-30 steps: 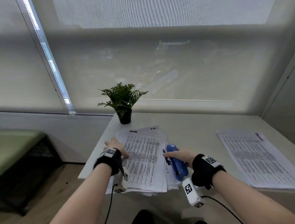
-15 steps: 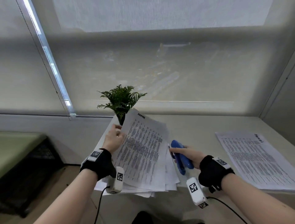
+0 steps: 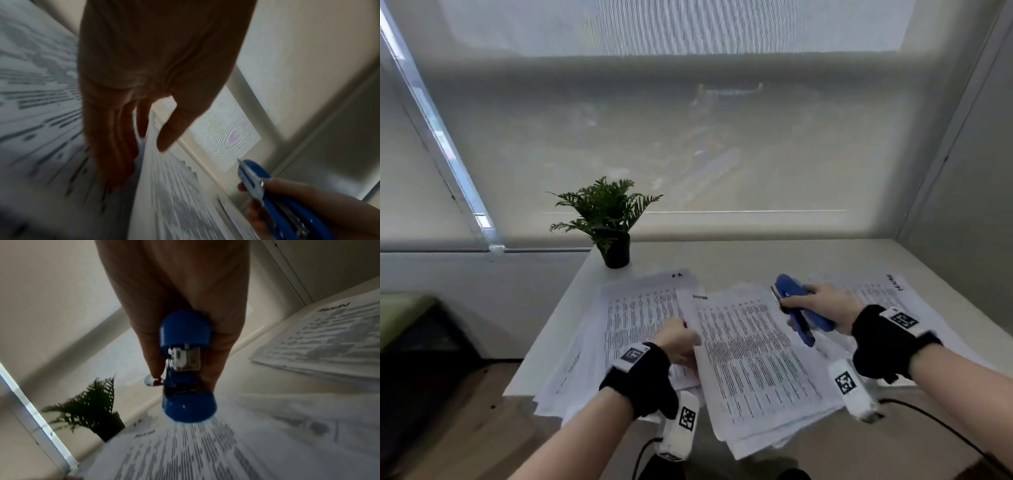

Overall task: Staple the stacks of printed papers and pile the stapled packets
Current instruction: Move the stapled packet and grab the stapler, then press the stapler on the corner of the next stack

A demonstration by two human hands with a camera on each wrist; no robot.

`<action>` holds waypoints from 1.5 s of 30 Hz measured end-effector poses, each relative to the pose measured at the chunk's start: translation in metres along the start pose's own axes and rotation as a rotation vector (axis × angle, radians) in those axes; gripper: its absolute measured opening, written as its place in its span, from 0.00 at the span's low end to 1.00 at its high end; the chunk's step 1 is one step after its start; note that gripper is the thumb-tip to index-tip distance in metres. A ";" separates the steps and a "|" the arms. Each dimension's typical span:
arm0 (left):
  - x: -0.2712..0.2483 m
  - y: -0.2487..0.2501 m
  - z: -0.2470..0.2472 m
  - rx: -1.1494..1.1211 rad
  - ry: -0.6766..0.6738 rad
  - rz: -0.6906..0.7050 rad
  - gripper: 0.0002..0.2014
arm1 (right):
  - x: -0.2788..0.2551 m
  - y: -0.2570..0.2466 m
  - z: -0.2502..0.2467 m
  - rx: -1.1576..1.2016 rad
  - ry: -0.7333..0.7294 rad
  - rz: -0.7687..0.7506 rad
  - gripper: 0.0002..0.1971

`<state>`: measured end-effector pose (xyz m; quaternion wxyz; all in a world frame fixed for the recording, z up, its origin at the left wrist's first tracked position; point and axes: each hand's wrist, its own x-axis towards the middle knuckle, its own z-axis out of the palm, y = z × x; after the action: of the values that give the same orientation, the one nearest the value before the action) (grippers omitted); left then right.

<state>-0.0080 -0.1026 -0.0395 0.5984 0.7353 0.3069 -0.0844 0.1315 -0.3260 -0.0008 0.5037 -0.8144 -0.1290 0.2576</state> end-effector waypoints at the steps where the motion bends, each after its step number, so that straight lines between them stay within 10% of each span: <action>1: 0.001 0.003 -0.001 0.096 -0.020 -0.025 0.02 | 0.004 0.005 0.005 -0.076 -0.023 0.026 0.13; 4: 0.016 0.014 -0.010 0.314 0.078 -0.028 0.09 | 0.017 0.007 0.024 -0.418 -0.082 0.074 0.19; 9: 0.051 0.028 -0.012 -0.184 0.193 -0.060 0.06 | 0.043 -0.020 0.061 -0.666 -0.089 -0.056 0.21; 17: 0.076 0.027 -0.007 -0.191 0.105 -0.067 0.13 | 0.060 -0.014 0.099 -0.888 -0.070 -0.124 0.22; 19: 0.078 0.023 -0.009 -0.210 0.122 -0.080 0.03 | 0.062 -0.011 0.102 -0.896 -0.065 -0.149 0.22; 31: 0.084 0.009 -0.008 -0.267 0.204 -0.053 0.21 | 0.065 -0.014 0.105 -0.821 -0.090 -0.174 0.20; 45: 0.079 0.015 -0.009 -0.083 0.207 0.009 0.08 | 0.065 -0.017 0.108 -0.806 -0.074 -0.132 0.21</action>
<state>0.0606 -0.0685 -0.0638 0.5936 0.7162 0.3670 0.0074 0.1267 -0.2066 -0.0437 0.1547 -0.9266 -0.2898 0.1828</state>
